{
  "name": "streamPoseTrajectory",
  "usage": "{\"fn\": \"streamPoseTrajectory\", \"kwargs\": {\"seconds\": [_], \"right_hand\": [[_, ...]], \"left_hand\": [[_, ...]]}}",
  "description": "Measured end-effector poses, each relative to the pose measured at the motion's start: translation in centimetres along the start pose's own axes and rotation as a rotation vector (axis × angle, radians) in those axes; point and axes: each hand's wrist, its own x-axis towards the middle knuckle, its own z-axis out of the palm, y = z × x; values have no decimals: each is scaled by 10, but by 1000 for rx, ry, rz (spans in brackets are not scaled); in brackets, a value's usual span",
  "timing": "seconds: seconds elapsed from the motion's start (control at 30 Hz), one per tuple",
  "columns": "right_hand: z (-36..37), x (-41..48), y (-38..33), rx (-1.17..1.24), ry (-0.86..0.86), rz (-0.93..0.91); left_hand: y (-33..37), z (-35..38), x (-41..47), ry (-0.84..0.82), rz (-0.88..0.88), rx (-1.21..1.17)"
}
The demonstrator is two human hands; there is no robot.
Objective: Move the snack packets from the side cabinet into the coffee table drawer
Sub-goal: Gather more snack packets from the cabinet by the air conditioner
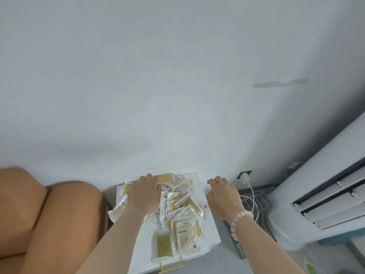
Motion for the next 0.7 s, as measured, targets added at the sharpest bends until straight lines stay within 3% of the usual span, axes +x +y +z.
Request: {"fn": "streamPoseTrajectory", "kwargs": {"seconds": [0.1,0.2,0.3,0.53,0.7], "right_hand": [[28,27,9,32,-91,79],[70,40,22,33,-228,125],[115,57,32,84,-312,192],[219,88,24,342,-535,509],[270,79,14,449,-646,726]], "left_hand": [[-15,40,26,-88,-44,-78],[-16,84,31,-334,-108,-84],[-15,131,26,-424,-212,-152],[26,220,-14,-776,-998,-586],[41,267,-16,-731,-1265,-683]]}}
